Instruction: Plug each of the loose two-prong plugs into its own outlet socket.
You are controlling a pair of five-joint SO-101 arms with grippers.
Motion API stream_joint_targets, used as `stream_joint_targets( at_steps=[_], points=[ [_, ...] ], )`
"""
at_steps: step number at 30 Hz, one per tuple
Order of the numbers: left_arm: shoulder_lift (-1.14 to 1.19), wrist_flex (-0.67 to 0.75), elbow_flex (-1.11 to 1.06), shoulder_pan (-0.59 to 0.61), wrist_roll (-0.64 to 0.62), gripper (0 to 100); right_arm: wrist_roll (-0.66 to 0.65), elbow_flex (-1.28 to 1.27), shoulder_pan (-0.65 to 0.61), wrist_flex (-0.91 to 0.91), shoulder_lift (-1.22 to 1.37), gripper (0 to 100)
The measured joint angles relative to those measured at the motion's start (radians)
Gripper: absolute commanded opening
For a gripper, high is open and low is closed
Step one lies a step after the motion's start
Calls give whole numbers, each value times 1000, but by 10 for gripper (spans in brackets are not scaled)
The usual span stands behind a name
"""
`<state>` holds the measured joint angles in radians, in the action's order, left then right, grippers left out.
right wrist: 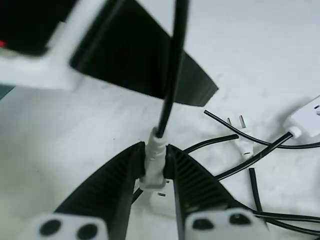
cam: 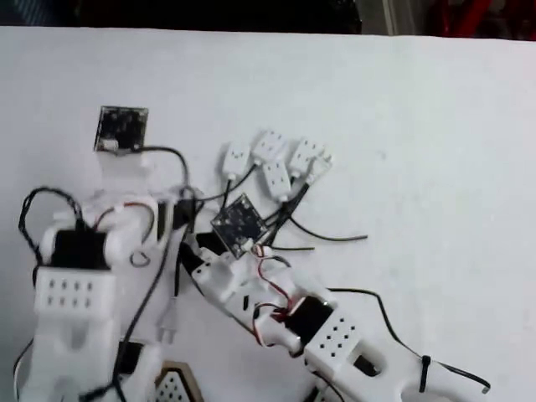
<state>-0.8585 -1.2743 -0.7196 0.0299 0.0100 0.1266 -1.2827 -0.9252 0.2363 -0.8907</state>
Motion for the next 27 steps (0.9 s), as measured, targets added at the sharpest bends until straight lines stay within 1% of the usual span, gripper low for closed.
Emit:
stream_joint_targets(
  at_steps=[5,10,13,17,21,24,27],
  points=[
    [-160,-18,-49,-84,34,283,0,0,0,0,2,17],
    [-195,-17,-92,-77,61,283,0,0,20,0,0,17],
    [-196,-14,-92,15,64,283,0,0,34,0,0,17],
    [-196,11,-97,195,66,283,0,0,29,0,0,17],
    [-198,83,-201,351,66,283,0,11,31,0,41,17],
    [-196,175,-311,425,66,282,0,61,29,0,157,17],
    [-196,252,-408,448,66,282,0,114,29,0,293,17]
  ],
)
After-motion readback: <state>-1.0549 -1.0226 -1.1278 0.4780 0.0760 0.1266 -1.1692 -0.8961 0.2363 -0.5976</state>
